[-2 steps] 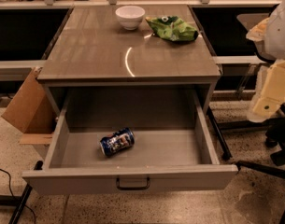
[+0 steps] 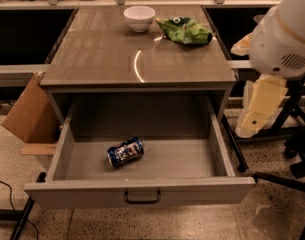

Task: Pick pepsi can from top drawer and place on counter

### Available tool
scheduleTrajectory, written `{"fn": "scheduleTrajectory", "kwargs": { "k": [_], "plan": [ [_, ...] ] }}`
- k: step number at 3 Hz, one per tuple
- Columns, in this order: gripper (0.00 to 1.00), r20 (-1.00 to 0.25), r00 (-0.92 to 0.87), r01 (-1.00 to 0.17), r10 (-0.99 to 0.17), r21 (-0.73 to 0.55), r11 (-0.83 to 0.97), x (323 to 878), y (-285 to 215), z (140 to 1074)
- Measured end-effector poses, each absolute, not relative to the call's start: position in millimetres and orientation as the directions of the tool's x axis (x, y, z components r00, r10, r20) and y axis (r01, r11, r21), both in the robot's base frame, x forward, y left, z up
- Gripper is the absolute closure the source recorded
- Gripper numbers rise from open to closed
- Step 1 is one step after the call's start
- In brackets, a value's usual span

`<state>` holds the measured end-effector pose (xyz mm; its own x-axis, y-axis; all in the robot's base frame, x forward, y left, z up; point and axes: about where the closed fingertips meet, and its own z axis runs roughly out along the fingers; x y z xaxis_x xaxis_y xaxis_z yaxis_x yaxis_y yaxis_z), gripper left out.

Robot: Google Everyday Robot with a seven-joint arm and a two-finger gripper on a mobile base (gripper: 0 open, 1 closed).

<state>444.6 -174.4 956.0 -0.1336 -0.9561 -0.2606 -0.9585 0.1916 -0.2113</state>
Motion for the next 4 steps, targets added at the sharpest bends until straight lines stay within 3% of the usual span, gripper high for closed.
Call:
{"fn": "scheduleTrajectory", "kwargs": {
  "k": [2, 4],
  "plan": [
    [0.0, -0.424, 0.02, -0.999, -0.905, -0.055, 0.004, 437.6, -56.5, 891.1],
    [0.0, -0.463, 0.059, -0.998, -0.884, -0.03, -0.051, 453.8, -31.7, 839.2]
  ]
}}
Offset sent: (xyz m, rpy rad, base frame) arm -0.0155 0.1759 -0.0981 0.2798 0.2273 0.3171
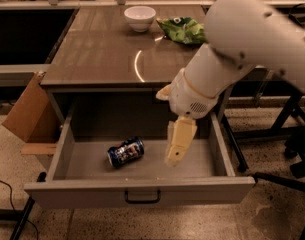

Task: Pick pepsi can from top drawer and place on counter

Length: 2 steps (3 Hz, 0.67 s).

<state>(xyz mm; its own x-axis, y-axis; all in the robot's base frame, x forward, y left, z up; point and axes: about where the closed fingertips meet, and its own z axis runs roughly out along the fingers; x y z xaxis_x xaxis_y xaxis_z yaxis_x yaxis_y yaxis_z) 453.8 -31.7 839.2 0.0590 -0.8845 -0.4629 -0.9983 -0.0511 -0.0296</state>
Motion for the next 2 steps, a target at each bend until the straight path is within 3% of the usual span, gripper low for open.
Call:
{"fn": "scheduleTrajectory", "kwargs": {
  "k": [2],
  "plan": [
    [0.0, -0.521, 0.169, -0.986, -0.837, -0.083, -0.148, 506.9, 28.6, 735.2]
  ]
}}
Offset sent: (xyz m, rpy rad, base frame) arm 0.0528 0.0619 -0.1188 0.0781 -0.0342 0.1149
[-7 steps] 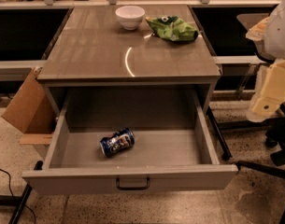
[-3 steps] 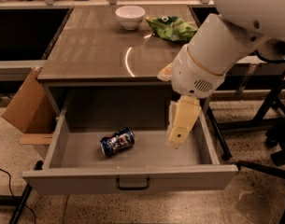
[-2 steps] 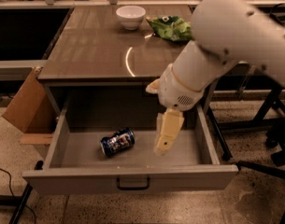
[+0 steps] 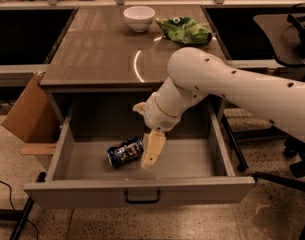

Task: Pick pepsi can from top drawer and place on counter

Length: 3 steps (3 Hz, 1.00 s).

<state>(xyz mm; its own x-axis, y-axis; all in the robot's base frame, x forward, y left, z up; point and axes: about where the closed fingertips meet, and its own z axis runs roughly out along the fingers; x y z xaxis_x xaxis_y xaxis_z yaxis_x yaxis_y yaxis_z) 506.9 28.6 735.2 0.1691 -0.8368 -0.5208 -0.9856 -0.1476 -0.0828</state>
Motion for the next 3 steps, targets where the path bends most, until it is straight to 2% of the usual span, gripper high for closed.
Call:
{"fn": "scheduleTrajectory", "kwargs": {
  "k": [3],
  "plan": [
    [0.0, -0.477, 0.258, -0.965, -0.84, -0.087, -0.247, 525.9, 49.6, 703.7]
  ]
}}
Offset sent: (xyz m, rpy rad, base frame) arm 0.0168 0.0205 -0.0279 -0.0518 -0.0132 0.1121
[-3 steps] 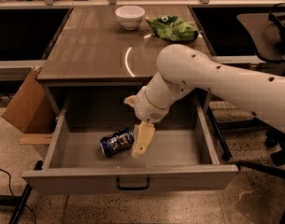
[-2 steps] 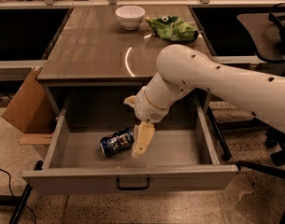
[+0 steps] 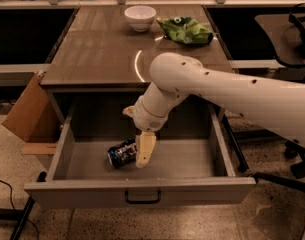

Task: Pick pepsi can from top drawer and place on counter

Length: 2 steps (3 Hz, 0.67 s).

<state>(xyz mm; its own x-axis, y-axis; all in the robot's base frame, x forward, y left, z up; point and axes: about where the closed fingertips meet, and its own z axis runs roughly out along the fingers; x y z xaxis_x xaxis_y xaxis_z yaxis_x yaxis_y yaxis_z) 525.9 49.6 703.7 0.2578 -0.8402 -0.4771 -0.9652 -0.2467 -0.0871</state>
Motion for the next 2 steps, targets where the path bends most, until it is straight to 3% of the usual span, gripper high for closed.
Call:
{"fn": "scheduleTrajectory", "kwargs": {
  "k": [2],
  "plan": [
    [0.0, -0.395, 0.306, -0.951, -0.866, -0.077, -0.301, 536.9, 72.6, 664.0]
  ]
}}
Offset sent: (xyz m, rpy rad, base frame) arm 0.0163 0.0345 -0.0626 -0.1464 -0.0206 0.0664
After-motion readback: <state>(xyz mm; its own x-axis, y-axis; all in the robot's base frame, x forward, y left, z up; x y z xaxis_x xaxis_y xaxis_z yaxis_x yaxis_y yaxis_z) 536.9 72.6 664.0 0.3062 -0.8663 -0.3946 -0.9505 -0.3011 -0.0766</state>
